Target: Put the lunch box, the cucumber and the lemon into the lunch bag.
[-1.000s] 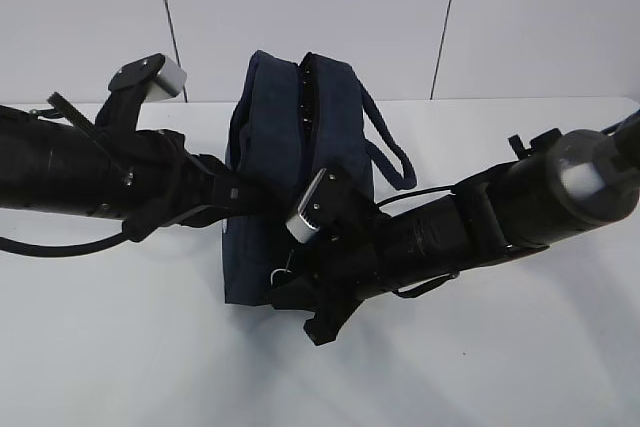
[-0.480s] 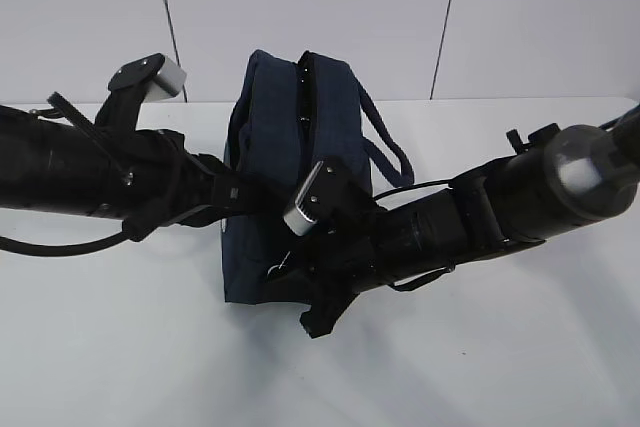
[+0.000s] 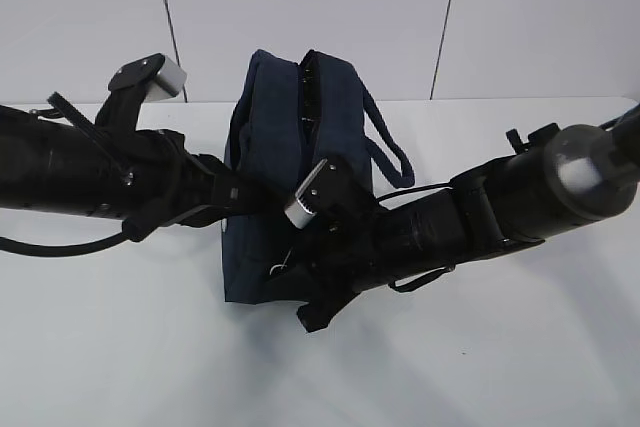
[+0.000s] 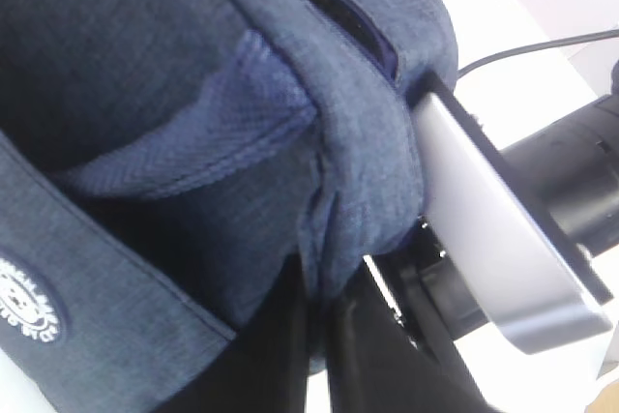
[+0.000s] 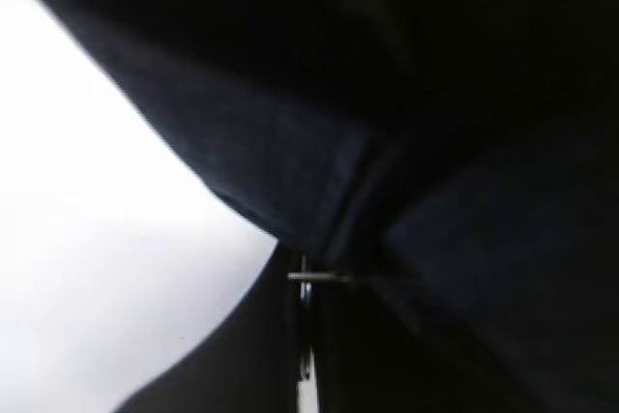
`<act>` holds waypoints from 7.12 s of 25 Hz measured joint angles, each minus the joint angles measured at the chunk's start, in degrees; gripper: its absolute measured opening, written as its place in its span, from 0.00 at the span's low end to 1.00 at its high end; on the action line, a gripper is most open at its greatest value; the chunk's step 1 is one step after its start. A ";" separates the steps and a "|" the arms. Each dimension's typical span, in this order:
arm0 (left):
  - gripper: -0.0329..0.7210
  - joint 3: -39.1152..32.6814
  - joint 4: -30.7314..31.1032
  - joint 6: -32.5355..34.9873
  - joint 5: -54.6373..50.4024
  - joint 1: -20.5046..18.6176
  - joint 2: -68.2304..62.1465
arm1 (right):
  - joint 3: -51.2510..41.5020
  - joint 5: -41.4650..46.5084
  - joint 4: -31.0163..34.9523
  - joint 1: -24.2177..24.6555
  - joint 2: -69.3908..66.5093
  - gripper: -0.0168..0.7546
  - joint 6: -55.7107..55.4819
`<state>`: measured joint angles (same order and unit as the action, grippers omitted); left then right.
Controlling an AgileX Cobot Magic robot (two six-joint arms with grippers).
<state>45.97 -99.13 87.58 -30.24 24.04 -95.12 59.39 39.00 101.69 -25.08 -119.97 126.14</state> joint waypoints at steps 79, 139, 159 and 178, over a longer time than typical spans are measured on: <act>0.04 0.00 -0.13 0.00 1.62 0.00 0.00 | -2.33 -7.24 -27.20 0.00 17.85 0.03 -16.81; 0.04 0.00 1.07 0.00 1.62 0.00 0.00 | 0.65 -17.27 -0.45 0.00 23.83 0.03 -13.14; 0.04 0.00 1.40 0.00 1.62 0.00 0.00 | 11.36 -22.51 -0.06 0.00 18.42 0.03 -12.75; 0.04 0.00 1.73 0.00 1.66 0.00 0.00 | 20.39 -24.66 0.34 0.19 10.62 0.03 -12.60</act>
<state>45.97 -97.40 87.58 -28.58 24.04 -95.12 79.78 14.34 102.03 -24.89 -109.35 113.55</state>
